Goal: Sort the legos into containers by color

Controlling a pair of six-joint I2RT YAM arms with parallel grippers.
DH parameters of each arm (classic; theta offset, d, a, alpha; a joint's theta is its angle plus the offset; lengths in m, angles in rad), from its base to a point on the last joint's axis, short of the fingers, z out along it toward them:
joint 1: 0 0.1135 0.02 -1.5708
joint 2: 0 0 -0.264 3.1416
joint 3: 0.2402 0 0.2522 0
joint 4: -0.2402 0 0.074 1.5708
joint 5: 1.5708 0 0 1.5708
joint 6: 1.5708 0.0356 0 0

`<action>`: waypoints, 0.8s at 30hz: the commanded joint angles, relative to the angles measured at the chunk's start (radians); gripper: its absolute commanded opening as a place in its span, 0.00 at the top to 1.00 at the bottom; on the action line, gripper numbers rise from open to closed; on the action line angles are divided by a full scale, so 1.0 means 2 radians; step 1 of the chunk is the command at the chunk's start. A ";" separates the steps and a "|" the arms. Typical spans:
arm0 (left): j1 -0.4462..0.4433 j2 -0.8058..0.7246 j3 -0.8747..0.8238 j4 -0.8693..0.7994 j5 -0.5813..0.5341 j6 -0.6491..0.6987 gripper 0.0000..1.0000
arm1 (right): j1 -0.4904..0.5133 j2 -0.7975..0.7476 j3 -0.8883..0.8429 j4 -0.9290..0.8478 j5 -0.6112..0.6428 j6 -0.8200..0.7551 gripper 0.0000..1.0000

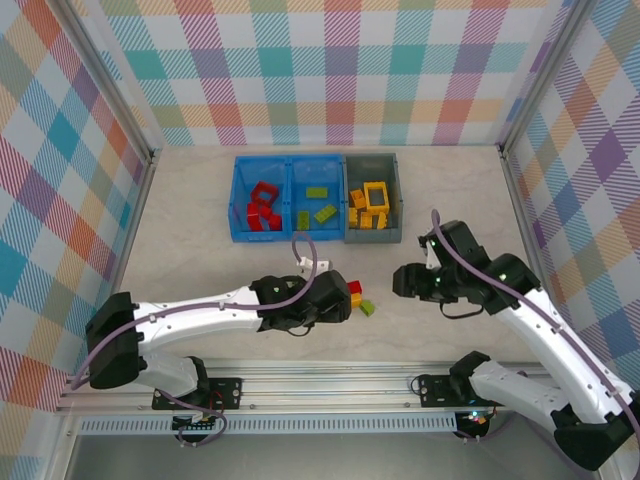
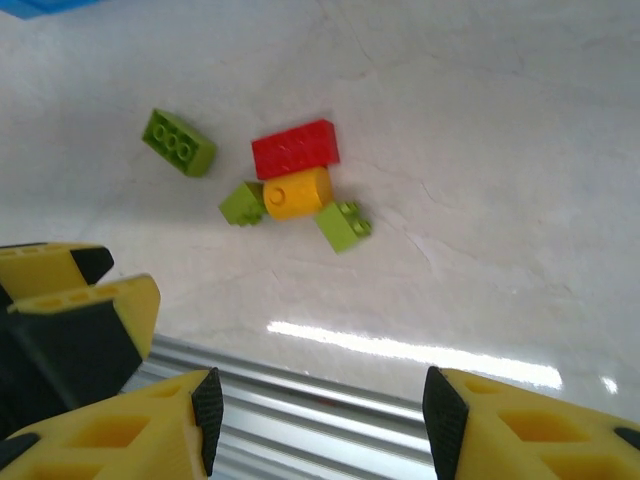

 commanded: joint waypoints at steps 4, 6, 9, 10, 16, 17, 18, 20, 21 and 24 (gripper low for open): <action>-0.006 0.054 0.046 0.015 0.023 -0.107 0.30 | 0.005 0.000 0.009 -0.031 0.021 0.015 0.42; -0.009 0.073 0.050 0.027 0.032 -0.133 0.30 | 0.006 0.006 0.015 -0.031 0.021 0.012 0.42; -0.013 0.093 0.050 0.054 0.043 -0.168 0.30 | 0.006 0.001 0.013 -0.023 0.016 0.010 0.42; -0.015 0.100 0.055 0.054 0.045 -0.174 0.30 | 0.006 -0.001 0.010 -0.023 0.016 0.011 0.42; -0.021 0.145 0.076 0.065 0.068 -0.183 0.26 | 0.006 -0.018 0.007 -0.033 0.022 0.011 0.41; -0.021 0.152 0.076 0.076 0.074 -0.192 0.25 | 0.006 -0.021 0.013 -0.037 0.030 0.009 0.41; -0.021 0.158 0.077 0.087 0.078 -0.200 0.26 | 0.006 -0.026 0.019 -0.041 0.039 0.006 0.41; -0.021 0.171 0.082 0.102 0.081 -0.216 0.27 | 0.006 -0.031 0.032 -0.046 0.052 0.002 0.41; -0.021 0.180 0.089 0.106 0.081 -0.224 0.27 | 0.006 -0.032 0.037 -0.046 0.056 -0.001 0.41; -0.020 0.213 0.126 0.088 0.068 -0.233 0.28 | 0.006 -0.042 0.042 -0.038 0.064 -0.003 0.41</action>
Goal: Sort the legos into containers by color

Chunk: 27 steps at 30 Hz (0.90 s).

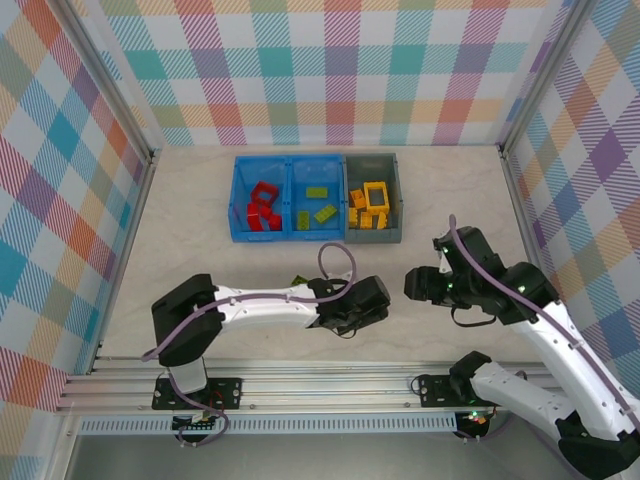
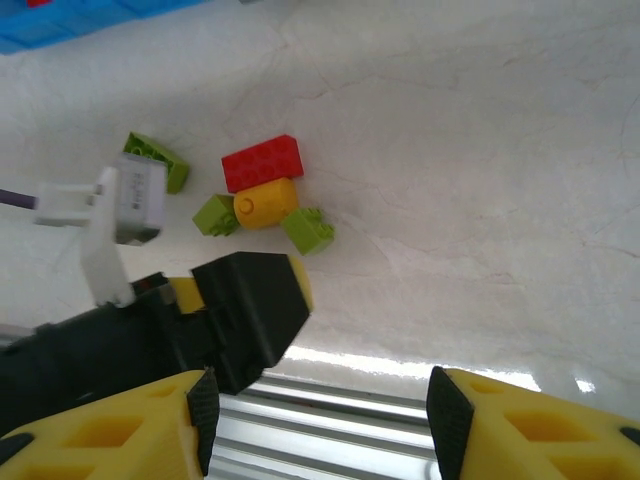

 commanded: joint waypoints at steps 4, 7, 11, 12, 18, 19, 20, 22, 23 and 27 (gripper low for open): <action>0.007 0.062 0.059 -0.012 -0.015 -0.041 0.32 | 0.003 -0.031 0.015 0.011 0.015 -0.013 0.39; 0.018 0.084 0.061 -0.008 -0.007 -0.061 0.37 | 0.003 -0.044 0.016 0.015 0.014 -0.017 0.38; 0.027 0.101 0.072 -0.019 -0.014 -0.065 0.41 | 0.003 -0.050 0.018 0.014 0.014 -0.018 0.37; 0.028 0.103 0.075 -0.020 -0.018 -0.065 0.43 | 0.003 -0.051 0.017 0.014 0.015 -0.017 0.37; 0.033 0.118 0.089 -0.029 -0.026 -0.062 0.53 | 0.003 -0.047 0.011 0.019 0.012 -0.015 0.37; 0.035 0.119 0.089 -0.029 -0.026 -0.061 0.55 | 0.003 -0.047 0.010 0.020 0.011 -0.015 0.37; 0.036 0.121 0.089 -0.029 -0.026 -0.060 0.58 | 0.003 -0.046 0.010 0.021 0.010 -0.015 0.37; 0.038 0.122 0.089 -0.031 -0.028 -0.059 0.63 | 0.003 -0.045 0.009 0.022 0.010 -0.016 0.37; 0.038 0.121 0.089 -0.033 -0.030 -0.056 0.65 | 0.003 -0.045 0.008 0.022 0.010 -0.016 0.37; 0.039 0.119 0.093 -0.040 -0.035 -0.050 0.71 | 0.003 -0.044 0.004 0.024 0.009 -0.015 0.37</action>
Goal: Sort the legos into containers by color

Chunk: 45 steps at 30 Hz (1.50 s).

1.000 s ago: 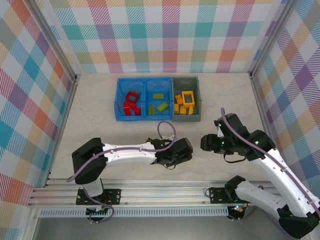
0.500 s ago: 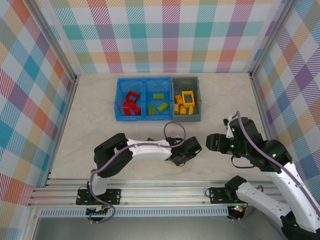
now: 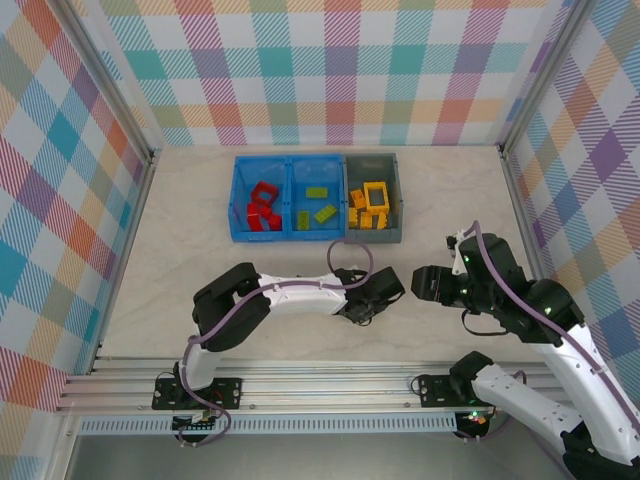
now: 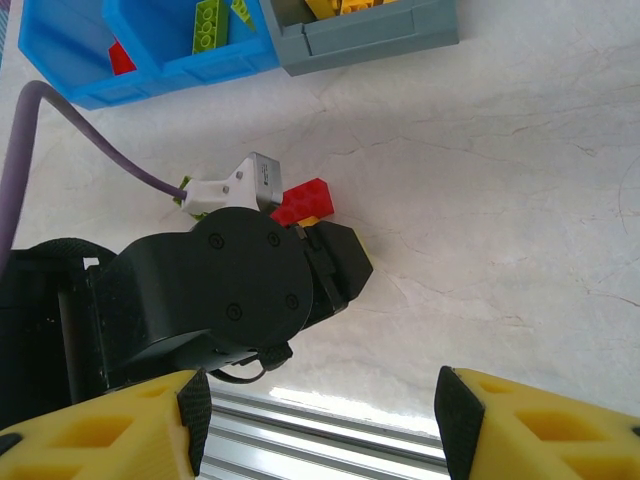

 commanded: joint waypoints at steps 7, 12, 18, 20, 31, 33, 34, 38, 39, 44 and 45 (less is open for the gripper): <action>-0.010 -0.036 0.019 -0.037 -0.040 0.035 0.82 | 0.003 -0.002 -0.003 0.024 -0.009 -0.020 0.37; -0.006 -0.116 0.024 -0.072 -0.085 0.083 0.82 | 0.003 -0.013 0.002 0.063 -0.063 -0.056 0.37; 0.075 -0.166 0.041 -0.111 -0.067 0.188 0.83 | 0.003 0.021 -0.006 0.100 -0.117 -0.076 0.39; 0.113 -0.163 0.053 -0.121 -0.043 0.225 0.83 | 0.006 0.033 -0.010 0.121 -0.127 -0.075 0.39; 0.270 0.008 0.224 -0.157 -0.035 0.381 0.84 | 0.185 0.122 -0.061 0.310 0.069 -0.065 0.35; 0.283 0.049 0.273 -0.176 -0.037 0.396 0.83 | 0.197 0.141 -0.066 0.335 0.090 -0.056 0.35; 0.289 0.071 0.292 -0.181 -0.032 0.399 0.84 | 0.201 0.151 -0.066 0.345 0.095 -0.051 0.35; 0.302 0.131 0.350 -0.184 -0.023 0.411 0.83 | 0.215 0.174 -0.065 0.374 0.104 -0.039 0.34; 0.304 0.144 0.365 -0.190 -0.022 0.412 0.83 | 0.216 0.179 -0.063 0.374 0.103 -0.037 0.34; 0.308 0.183 0.399 -0.209 -0.030 0.409 0.82 | 0.216 0.187 -0.063 0.372 0.100 -0.033 0.33; 0.309 0.186 0.399 -0.205 -0.030 0.409 0.81 | 0.216 0.186 -0.064 0.371 0.098 -0.032 0.34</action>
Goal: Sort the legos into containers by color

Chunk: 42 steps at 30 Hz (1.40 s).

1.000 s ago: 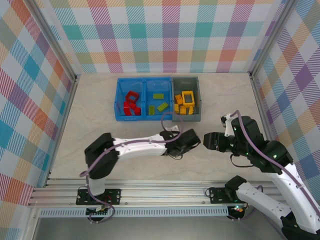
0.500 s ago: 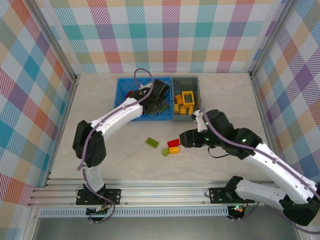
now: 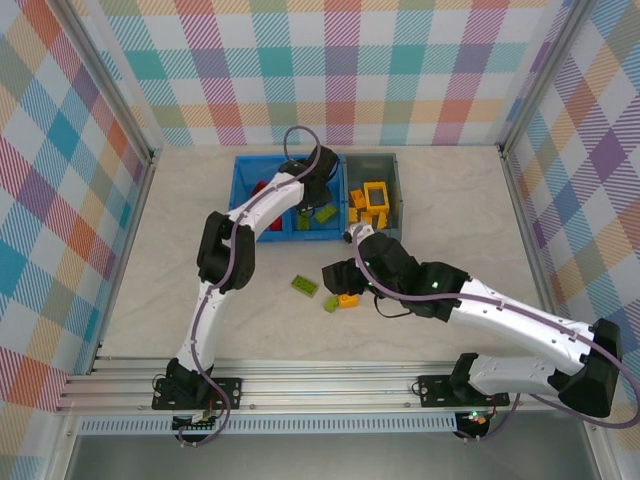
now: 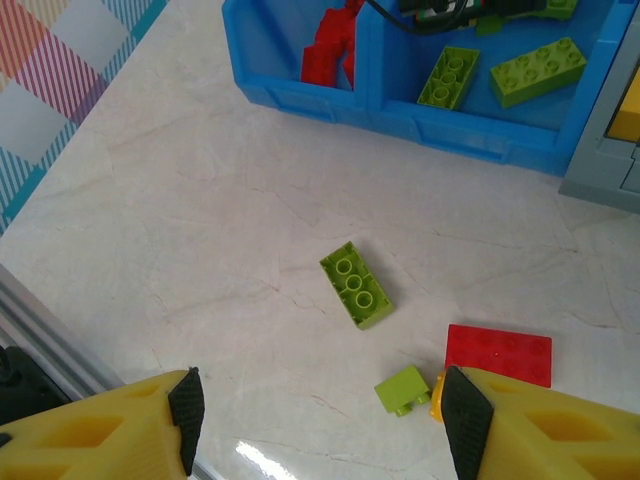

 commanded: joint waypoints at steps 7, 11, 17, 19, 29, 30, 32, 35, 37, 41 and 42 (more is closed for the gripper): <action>0.010 0.017 0.030 -0.017 0.022 0.015 0.58 | 0.003 -0.007 -0.012 0.015 0.005 0.017 0.33; 0.009 -0.014 0.021 -0.019 0.024 0.015 0.49 | 0.004 -0.012 -0.025 0.007 0.012 0.025 0.33; 0.007 -0.103 -0.029 -0.002 0.018 0.005 0.45 | 0.002 -0.025 -0.027 -0.070 0.066 0.085 0.31; 0.003 -0.143 -0.059 0.011 0.015 0.000 0.42 | 0.002 -0.022 -0.018 -0.099 0.081 0.112 0.31; -0.057 -0.441 -0.350 0.079 0.002 -0.010 0.39 | -0.009 0.117 0.039 -0.215 0.025 0.164 0.31; -0.072 -0.477 -0.382 0.081 0.002 -0.011 0.39 | -0.009 0.126 0.032 -0.217 0.013 0.161 0.30; -0.096 -0.538 -0.444 0.082 0.012 -0.013 0.40 | -0.008 0.141 0.013 -0.214 -0.008 0.151 0.29; -0.135 -0.626 -0.528 0.093 0.049 -0.026 0.40 | -0.007 0.153 -0.025 -0.179 -0.043 0.119 0.25; -0.159 -0.681 -0.577 0.095 0.062 -0.036 0.39 | -0.007 0.170 -0.033 -0.164 -0.045 0.101 0.24; -0.182 -0.770 -0.636 0.075 0.060 -0.061 0.39 | -0.010 0.202 -0.027 -0.116 -0.058 0.066 0.21; -0.184 -0.790 -0.645 0.068 0.058 -0.066 0.39 | -0.014 0.216 -0.021 -0.111 -0.061 0.062 0.20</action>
